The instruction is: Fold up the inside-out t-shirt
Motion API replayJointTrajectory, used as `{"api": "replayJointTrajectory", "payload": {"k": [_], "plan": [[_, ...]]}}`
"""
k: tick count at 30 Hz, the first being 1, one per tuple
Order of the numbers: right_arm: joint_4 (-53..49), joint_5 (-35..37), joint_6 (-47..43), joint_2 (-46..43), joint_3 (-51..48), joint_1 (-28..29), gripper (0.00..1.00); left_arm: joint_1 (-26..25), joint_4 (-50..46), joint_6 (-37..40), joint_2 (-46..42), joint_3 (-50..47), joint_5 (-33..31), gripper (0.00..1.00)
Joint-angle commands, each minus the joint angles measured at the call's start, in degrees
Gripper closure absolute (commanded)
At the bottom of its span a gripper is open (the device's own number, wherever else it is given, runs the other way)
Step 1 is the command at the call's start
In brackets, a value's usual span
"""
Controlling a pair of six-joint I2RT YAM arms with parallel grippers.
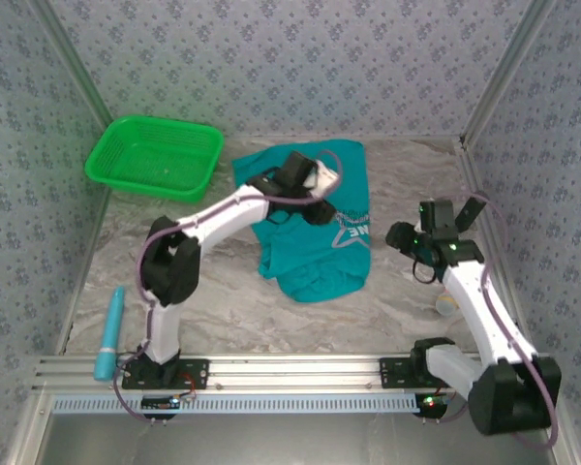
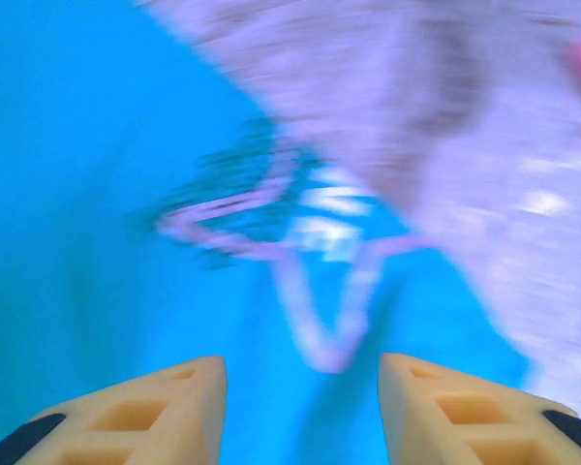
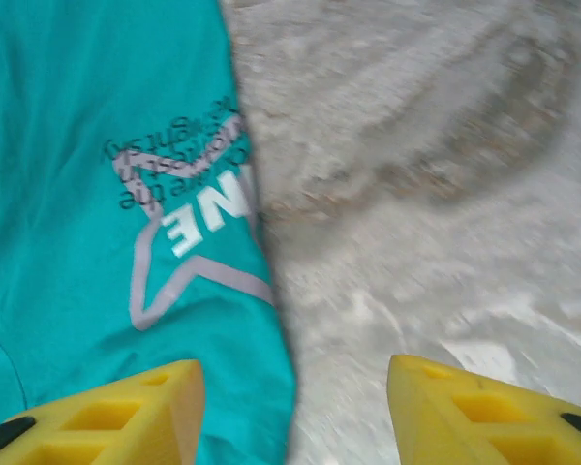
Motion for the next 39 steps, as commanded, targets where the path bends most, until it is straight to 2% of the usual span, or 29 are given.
{"api": "replayJointTrajectory", "payload": {"k": [1,7,10,13,16,18,20,21,27,32,35,37,39], "plan": [[-8.25,1.51,1.3,-4.05,-2.22,-2.7,0.41,-5.71,-0.31,6.6,-0.3,-3.76,3.47,0.54],[-6.99,-5.51,4.44,-6.89,-4.78,-11.27,0.36,-14.0,1.28,5.96,6.04,-4.18,-4.46,0.5],[-4.05,-7.73,4.0,-7.45,-6.01,-14.24,0.36,-15.68,2.67,5.64,9.39,-3.14,-10.54,0.47],[-3.13,-9.34,3.65,-7.49,-6.65,-15.4,0.36,-16.1,3.11,3.59,12.51,-1.22,-13.57,0.46],[-2.64,-10.69,2.9,-7.66,-6.8,-16.11,0.36,-16.83,3.97,5.26,14.57,-1.04,-18.5,0.47],[-2.4,-11.1,2.64,-7.98,-7.09,-16.42,0.37,-16.87,3.39,6.2,16.03,-0.03,-20.42,0.56],[-1.77,-11.71,2.46,-8.54,-7.89,-16.53,0.37,-16.6,2.98,5.42,16.69,1.08,-19.9,0.77],[-1.71,-12.01,2.46,-8.77,-8.24,-16.53,0.37,-16.58,2.87,4.92,16.48,1.66,-18.75,0.83],[-1.81,-17.3,3.09,-10.73,-13.71,-15.82,0.38,-14.79,6.92,-1.08,12.36,2.23,-8.92,0.99],[2.33,-24.03,2.0,-11.54,-19.66,-10.44,0.39,-8.88,11.28,-12.93,11.07,2.99,-1.06,1.0],[7.17,-22.73,-0.07,-11.35,-20.02,1.69,0.3,-6.95,12.27,-15.18,11.36,3.87,0.51,1.0],[13.96,-23.78,2.28,-9.14,-20.65,9.57,0.3,-6.24,12.44,-15.82,11.83,4.68,0.63,1.0],[20.62,-19.3,6.67,-6.17,-21.11,18.1,0.29,-5.54,12.69,-17.17,12.44,5.84,1.09,1.0]]}}
